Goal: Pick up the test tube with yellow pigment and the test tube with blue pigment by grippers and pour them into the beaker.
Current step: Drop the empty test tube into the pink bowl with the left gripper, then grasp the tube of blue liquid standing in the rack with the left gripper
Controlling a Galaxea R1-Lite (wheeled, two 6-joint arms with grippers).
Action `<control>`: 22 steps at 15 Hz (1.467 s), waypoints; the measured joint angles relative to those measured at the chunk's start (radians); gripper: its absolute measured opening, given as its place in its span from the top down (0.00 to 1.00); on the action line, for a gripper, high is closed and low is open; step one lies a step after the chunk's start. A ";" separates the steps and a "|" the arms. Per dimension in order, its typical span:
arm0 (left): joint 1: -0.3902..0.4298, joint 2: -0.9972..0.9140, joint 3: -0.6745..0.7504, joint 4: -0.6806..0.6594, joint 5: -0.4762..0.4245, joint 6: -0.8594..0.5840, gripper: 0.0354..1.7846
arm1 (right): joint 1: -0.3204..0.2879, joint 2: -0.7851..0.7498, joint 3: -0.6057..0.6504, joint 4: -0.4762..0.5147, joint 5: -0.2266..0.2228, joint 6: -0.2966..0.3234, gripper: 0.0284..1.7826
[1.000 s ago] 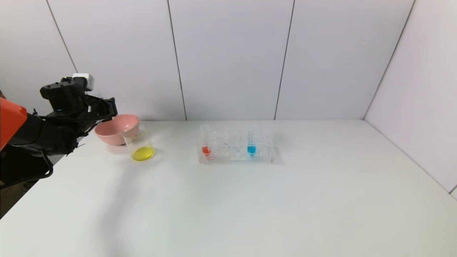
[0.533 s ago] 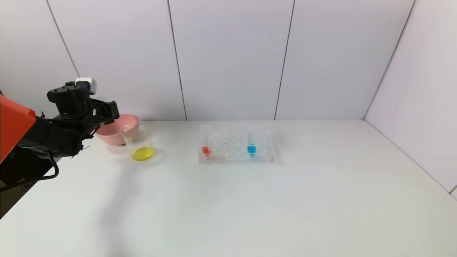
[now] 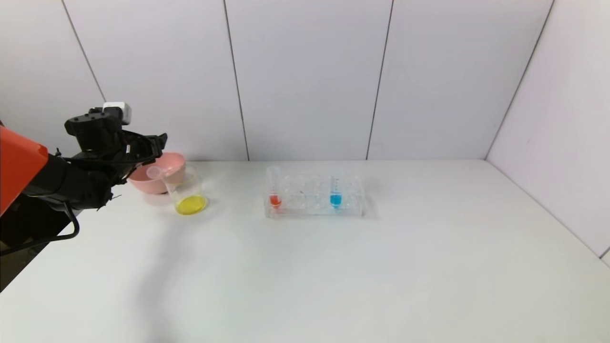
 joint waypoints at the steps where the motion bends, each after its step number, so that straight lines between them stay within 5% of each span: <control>1: -0.001 -0.017 0.011 0.000 0.001 0.000 0.11 | 0.000 0.000 0.000 0.000 0.000 0.000 0.04; 4: -0.005 -0.095 0.060 0.004 0.002 0.001 0.01 | 0.000 0.000 0.000 0.000 0.000 0.000 0.04; 8: -0.005 -0.272 0.172 0.043 0.003 0.006 0.00 | 0.000 0.000 0.000 0.000 0.000 0.000 0.04; 17: -0.085 -0.852 0.425 0.416 0.000 -0.120 0.00 | 0.000 0.000 0.000 0.000 0.000 0.000 0.04; 22: -0.260 -1.047 0.579 0.424 0.004 -0.145 0.00 | 0.000 0.000 0.000 0.000 0.000 0.000 0.04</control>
